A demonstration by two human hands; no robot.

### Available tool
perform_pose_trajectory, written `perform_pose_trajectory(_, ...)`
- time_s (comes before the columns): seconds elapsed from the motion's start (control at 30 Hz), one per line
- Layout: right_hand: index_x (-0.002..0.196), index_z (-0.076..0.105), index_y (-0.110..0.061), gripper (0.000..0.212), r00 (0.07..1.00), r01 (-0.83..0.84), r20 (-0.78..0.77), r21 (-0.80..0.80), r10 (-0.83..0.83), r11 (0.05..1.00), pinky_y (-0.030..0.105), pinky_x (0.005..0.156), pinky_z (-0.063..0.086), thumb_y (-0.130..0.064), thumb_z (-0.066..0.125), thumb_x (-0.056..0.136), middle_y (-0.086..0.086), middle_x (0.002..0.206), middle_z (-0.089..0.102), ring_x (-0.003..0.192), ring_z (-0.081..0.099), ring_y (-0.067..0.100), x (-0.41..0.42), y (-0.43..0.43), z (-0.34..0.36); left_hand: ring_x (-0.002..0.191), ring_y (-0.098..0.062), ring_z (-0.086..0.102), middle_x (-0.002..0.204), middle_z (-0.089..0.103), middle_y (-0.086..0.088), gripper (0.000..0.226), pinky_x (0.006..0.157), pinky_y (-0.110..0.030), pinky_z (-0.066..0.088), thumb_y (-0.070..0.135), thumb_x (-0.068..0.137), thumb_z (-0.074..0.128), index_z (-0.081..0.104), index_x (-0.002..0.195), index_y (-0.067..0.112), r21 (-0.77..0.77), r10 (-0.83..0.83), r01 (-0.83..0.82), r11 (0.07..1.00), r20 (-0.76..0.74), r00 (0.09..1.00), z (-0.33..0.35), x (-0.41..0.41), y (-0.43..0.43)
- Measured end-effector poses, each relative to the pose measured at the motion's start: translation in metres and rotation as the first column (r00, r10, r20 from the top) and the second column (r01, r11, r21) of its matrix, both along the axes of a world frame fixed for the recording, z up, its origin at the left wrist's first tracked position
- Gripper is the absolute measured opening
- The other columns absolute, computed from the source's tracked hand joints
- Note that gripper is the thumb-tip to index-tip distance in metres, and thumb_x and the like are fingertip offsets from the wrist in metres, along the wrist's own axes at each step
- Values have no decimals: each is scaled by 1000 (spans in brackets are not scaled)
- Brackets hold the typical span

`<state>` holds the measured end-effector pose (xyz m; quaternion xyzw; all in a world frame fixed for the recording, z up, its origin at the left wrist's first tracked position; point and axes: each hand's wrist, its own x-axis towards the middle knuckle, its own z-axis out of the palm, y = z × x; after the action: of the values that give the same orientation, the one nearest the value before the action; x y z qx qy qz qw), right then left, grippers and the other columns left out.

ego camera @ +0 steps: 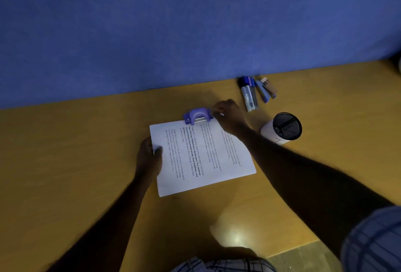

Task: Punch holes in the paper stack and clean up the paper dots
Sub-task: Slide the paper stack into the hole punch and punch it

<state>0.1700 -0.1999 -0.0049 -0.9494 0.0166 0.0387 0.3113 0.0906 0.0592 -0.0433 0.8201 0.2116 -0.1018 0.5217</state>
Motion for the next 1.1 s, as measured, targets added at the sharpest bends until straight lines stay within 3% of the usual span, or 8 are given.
perform_pose_trajectory(0.1,100,73,-5,19,981,-125,-152,-22,120,992,27,80,40,-16,63,89,13,109,69,101,59,29,35,15,5,109,-28,61,124,61,-13,38,88,-40,52,15,93,59,51,129,6,41,8,-8,999,-3,1000,-3,0,0)
perform_pose_trajectory(0.27,101,75,-9,32,919,-251,-344,-130,193,959,22,75,33,-37,70,86,9,105,71,102,62,23,70,19,4,98,-21,58,120,63,-14,30,78,-33,47,13,93,57,55,122,5,80,53,-54,995,9,999,-6,-1,-6)
perform_pose_trajectory(0.47,102,73,-4,41,864,-373,-428,-193,264,908,30,78,45,-41,72,84,12,105,70,99,62,25,88,23,12,106,-31,61,120,63,-14,29,87,-42,52,12,93,57,56,121,5,94,136,-137,986,15,991,-7,-3,-14)
perform_pose_trajectory(0.6,104,72,-6,37,795,-466,-497,-134,348,875,29,82,50,-39,69,87,12,100,73,91,66,22,96,28,19,105,-30,61,119,64,-13,27,89,-43,53,12,93,57,57,119,5,95,138,-139,986,14,990,-8,-2,-13)
perform_pose_trajectory(0.73,105,73,-5,40,809,-450,-476,-127,344,884,29,84,49,-40,70,86,12,103,73,96,66,24,94,26,13,103,-28,62,117,64,-12,24,88,-42,54,12,92,58,57,116,7,93,132,-133,987,16,991,-8,-2,-12)
perform_pose_trajectory(0.87,101,71,-5,47,857,-360,-448,-169,254,918,21,65,42,-44,78,75,10,104,70,96,63,24,97,26,-2,103,-28,61,117,63,-13,25,83,-36,50,12,93,57,57,117,6,100,123,-124,987,19,992,-9,-4,-12)
perform_pose_trajectory(1.0,114,63,-10,69,867,-289,-470,-208,163,934,29,80,42,-60,77,68,3,110,56,101,52,21,100,20,-14,101,-26,61,117,63,-13,25,79,-32,45,12,92,58,57,117,6,100,145,-148,984,34,989,-10,-4,-14)
perform_pose_trajectory(1.1,109,62,-10,68,868,-307,-465,-226,175,924,31,76,44,-62,76,67,8,108,61,94,53,22,101,18,-22,95,-21,59,116,63,-12,24,75,-31,46,15,93,58,55,116,7,118,156,-159,980,40,987,-12,-6,-16)
